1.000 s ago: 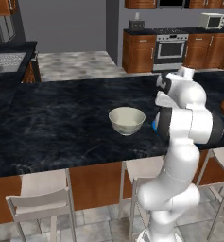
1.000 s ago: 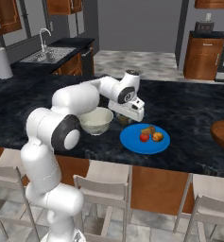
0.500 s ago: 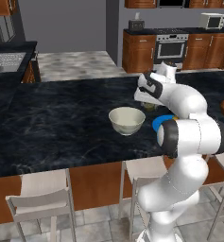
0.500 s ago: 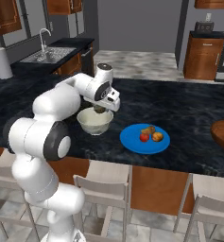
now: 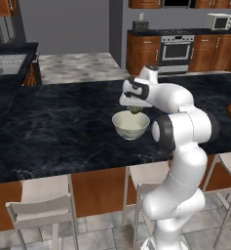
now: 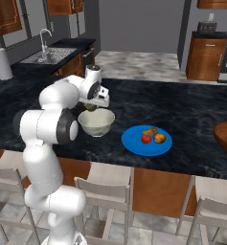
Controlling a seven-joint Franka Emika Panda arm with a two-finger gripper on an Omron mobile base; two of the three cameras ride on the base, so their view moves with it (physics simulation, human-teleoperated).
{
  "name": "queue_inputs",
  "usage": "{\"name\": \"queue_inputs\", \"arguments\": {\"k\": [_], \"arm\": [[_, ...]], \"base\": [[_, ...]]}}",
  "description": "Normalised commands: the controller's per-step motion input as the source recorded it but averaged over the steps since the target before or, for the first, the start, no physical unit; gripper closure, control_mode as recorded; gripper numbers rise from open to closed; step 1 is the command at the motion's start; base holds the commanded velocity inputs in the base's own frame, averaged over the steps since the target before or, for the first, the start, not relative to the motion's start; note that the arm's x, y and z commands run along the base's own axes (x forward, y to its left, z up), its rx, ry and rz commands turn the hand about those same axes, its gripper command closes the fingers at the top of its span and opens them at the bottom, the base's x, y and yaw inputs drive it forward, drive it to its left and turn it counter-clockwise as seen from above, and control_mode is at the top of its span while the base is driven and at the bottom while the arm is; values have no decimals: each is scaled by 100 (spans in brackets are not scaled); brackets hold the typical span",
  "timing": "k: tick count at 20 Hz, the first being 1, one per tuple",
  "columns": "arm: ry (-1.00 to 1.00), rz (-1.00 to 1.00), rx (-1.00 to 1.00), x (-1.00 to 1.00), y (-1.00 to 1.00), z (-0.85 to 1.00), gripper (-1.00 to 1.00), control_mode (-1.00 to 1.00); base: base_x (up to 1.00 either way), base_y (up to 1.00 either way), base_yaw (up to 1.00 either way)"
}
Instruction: Take the fruits from the plate on the dining counter and place two fruits in each bowl.
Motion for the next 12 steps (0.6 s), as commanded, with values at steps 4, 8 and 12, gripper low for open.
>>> {"name": "queue_inputs", "arguments": {"k": [4, 8, 12], "arm": [[14, 8, -1, 7, 0, -24, 100, -100], [27, 7, -8, 0, 0, -31, 100, -100], [24, 10, -11, 8, 0, -46, 100, -100]], "base": [[0, 0, 0], [0, 0, 0], [0, 0, 0]]}}
